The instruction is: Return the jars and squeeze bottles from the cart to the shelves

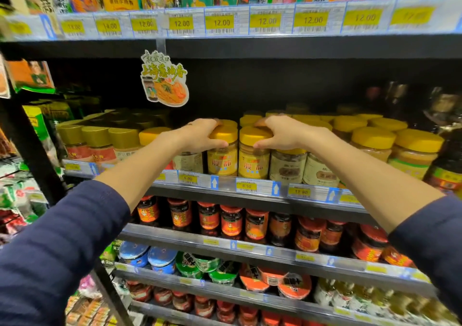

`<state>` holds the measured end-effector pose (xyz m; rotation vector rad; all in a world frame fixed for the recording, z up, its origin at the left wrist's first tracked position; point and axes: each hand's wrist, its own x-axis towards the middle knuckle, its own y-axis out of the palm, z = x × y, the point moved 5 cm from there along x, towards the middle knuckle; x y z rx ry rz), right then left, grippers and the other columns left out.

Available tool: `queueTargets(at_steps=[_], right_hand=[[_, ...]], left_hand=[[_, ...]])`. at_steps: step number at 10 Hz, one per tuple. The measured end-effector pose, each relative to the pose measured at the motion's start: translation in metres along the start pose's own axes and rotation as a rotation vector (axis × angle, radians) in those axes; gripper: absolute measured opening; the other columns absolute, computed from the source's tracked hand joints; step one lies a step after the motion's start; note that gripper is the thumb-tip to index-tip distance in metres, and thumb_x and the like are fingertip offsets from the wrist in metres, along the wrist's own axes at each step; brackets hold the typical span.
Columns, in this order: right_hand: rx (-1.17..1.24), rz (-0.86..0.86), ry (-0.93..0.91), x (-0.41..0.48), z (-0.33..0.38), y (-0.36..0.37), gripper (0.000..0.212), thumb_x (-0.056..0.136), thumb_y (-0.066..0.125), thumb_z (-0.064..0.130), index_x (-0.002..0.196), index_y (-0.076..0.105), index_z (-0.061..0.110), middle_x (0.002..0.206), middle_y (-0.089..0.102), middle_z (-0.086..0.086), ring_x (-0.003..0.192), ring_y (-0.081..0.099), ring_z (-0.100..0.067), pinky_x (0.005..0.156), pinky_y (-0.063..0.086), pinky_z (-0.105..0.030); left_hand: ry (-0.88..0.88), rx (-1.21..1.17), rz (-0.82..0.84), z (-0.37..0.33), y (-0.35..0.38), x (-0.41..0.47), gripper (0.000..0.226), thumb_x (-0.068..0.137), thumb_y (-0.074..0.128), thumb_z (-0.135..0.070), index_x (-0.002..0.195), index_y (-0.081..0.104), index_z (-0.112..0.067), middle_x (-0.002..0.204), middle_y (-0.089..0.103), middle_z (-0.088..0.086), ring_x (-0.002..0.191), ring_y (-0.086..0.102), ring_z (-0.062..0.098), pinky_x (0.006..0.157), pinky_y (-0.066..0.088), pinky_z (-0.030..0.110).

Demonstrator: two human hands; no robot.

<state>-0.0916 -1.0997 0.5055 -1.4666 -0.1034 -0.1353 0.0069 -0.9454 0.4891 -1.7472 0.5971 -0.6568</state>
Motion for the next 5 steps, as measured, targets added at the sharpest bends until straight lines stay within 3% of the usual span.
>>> queueTargets(at_steps=[1,3,5], right_hand=[[-0.073,-0.038,-0.044,-0.024,0.000,0.001,0.060,0.089,0.059,0.032,0.142,0.035,0.014,0.139,0.047,-0.010,0.127,0.046,-0.026,0.101,0.042,-0.036],[-0.212,-0.071,-0.027,-0.085,-0.016,0.007,0.067,0.086,0.061,0.026,0.145,0.031,0.011,0.149,0.036,-0.013,0.136,0.036,-0.028,0.111,0.034,-0.039],[-0.229,0.052,0.037,-0.179,-0.023,0.030,0.065,0.089,0.059,0.029,0.144,0.031,0.008,0.147,0.038,-0.014,0.133,0.039,-0.030,0.107,0.037,-0.040]], left_hand=[[0.062,0.119,-0.101,-0.010,0.001,-0.022,0.057,0.092,0.053,-0.036,0.141,0.035,-0.012,0.144,0.041,0.010,0.131,0.042,0.026,0.106,0.040,0.040],[0.056,0.238,-0.097,-0.035,0.013,-0.087,0.060,0.096,0.048,-0.026,0.147,0.022,-0.008,0.157,0.019,0.011,0.144,0.021,0.025,0.114,0.022,0.032],[0.009,0.254,-0.001,-0.071,0.042,-0.171,0.057,0.098,0.043,-0.026,0.148,0.020,-0.009,0.154,0.026,0.010,0.139,0.031,0.026,0.109,0.028,0.034]])
